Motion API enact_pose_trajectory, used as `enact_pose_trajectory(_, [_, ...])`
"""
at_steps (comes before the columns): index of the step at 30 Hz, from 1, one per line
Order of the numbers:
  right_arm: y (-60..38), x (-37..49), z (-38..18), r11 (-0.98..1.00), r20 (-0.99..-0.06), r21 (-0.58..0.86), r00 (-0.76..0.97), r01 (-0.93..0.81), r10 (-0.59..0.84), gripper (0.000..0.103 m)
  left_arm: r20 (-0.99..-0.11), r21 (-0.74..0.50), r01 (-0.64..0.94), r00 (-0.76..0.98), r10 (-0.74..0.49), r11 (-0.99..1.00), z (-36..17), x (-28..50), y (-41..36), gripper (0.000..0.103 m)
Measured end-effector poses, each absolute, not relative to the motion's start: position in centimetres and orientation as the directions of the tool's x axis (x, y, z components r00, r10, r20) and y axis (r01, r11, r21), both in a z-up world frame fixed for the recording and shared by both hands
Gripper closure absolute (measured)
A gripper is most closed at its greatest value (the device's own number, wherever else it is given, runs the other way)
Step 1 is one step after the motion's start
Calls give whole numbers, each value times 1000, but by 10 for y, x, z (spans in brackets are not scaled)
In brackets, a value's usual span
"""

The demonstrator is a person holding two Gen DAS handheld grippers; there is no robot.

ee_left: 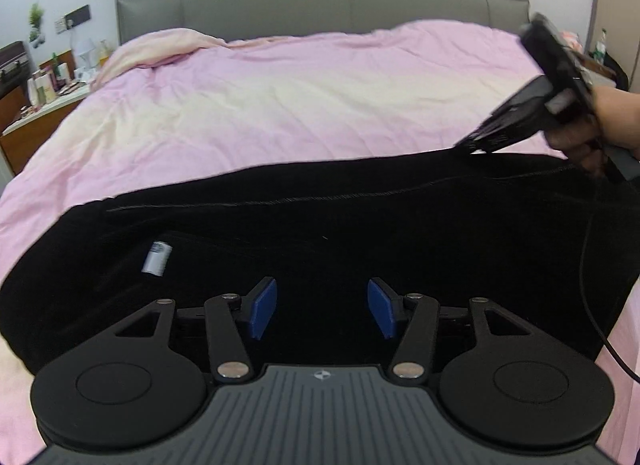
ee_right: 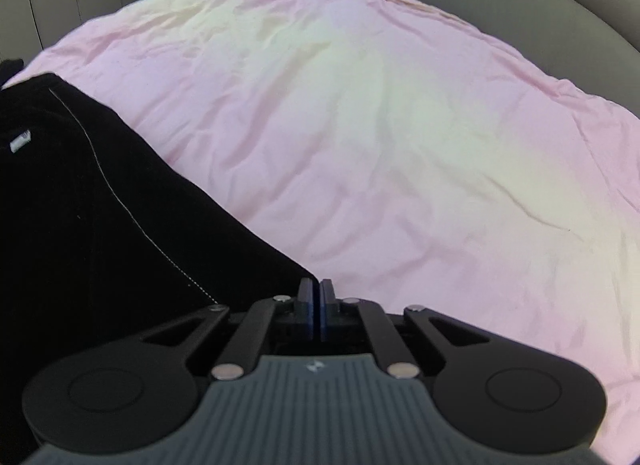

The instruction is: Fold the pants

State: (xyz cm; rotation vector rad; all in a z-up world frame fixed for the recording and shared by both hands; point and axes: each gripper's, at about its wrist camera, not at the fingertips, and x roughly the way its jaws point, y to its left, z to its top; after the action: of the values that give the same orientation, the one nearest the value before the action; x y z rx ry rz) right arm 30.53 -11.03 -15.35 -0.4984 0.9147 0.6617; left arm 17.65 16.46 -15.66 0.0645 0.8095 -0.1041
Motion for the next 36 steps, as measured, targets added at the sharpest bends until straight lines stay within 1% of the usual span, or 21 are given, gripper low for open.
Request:
enact_pose_trajectory(3, [-101,306,-192,690,-864,-179,448,-701,230,103,-796,77,144,605,-26,987,-186,185,152,38])
enact_pose_trajectory(4, [-103,304,-196,697,-853,-196,470,-690,225,103,-819,95,143,573,-4,985,-197,188,151,38])
enact_pose_trajectory(5, [-108,305,-195,721,-846,-190,484,-666,223,101,-822,101,145,569,1,984,-204,186,152,38])
enact_pose_trajectory(7, [-129,307,-183,782,-837,-109,481,-613,260,94,-813,94,134,582,-2,986,-205,181,155,38])
enact_pose_trajectory(9, [-159,298,-160,817,-802,-8,492,-577,340,78,-811,91,111,585,9,990,-200,181,155,38])
enact_pose_trajectory(11, [-193,278,-137,842,-753,54,533,-536,387,72,-806,90,88,591,21,992,-196,181,152,38])
enact_pose_trajectory(13, [-226,252,-120,876,-728,68,577,-477,370,72,-795,75,82,607,10,994,-189,178,145,38])
enact_pose_trajectory(16, [-277,209,-112,926,-724,36,629,-375,283,71,-771,43,117,636,-42,992,-177,176,124,38])
enact_pose_trajectory(17, [-295,195,-111,946,-718,39,650,-322,251,69,-763,34,136,644,-63,990,-173,176,114,38])
enact_pose_trajectory(18, [-315,181,-110,964,-709,60,669,-259,224,66,-754,24,163,651,-89,986,-169,177,103,38])
enact_pose_trajectory(20, [-354,158,-115,981,-695,138,693,-133,192,65,-737,13,216,662,-136,976,-164,178,78,37])
enact_pose_trajectory(22, [-383,141,-126,972,-688,212,692,-96,219,65,-731,20,277,660,-175,961,-158,180,45,36])
enact_pose_trajectory(23, [-391,135,-133,972,-697,212,682,-99,221,66,-731,25,302,656,-189,953,-158,182,32,36])
enact_pose_trajectory(25, [-398,133,-156,983,-753,162,633,-83,177,67,-737,22,349,639,-221,937,-158,186,2,36])
enact_pose_trajectory(26, [-403,132,-167,982,-756,169,628,-86,185,67,-740,13,364,630,-236,931,-159,189,-8,36])
enact_pose_trajectory(28, [-418,132,-168,969,-729,244,651,-40,210,73,-748,4,381,615,-250,924,-158,193,-29,36])
enact_pose_trajectory(29, [-428,131,-162,959,-690,283,695,2,202,74,-748,0,389,611,-258,921,-157,193,-38,36])
enact_pose_trajectory(31, [-457,119,-149,923,-585,373,796,92,156,64,-741,-9,401,613,-275,916,-152,191,-53,35])
enact_pose_trajectory(33, [-489,105,-143,858,-521,448,853,250,23,49,-744,-21,407,605,-286,913,-152,193,-66,32])
enact_pose_trajectory(34, [-509,95,-143,798,-512,491,857,348,-59,48,-749,-22,412,597,-288,911,-155,195,-77,32])
enact_pose_trajectory(36, [-537,79,-151,682,-505,578,853,448,-133,49,-761,-22,429,579,-293,903,-161,197,-83,32])
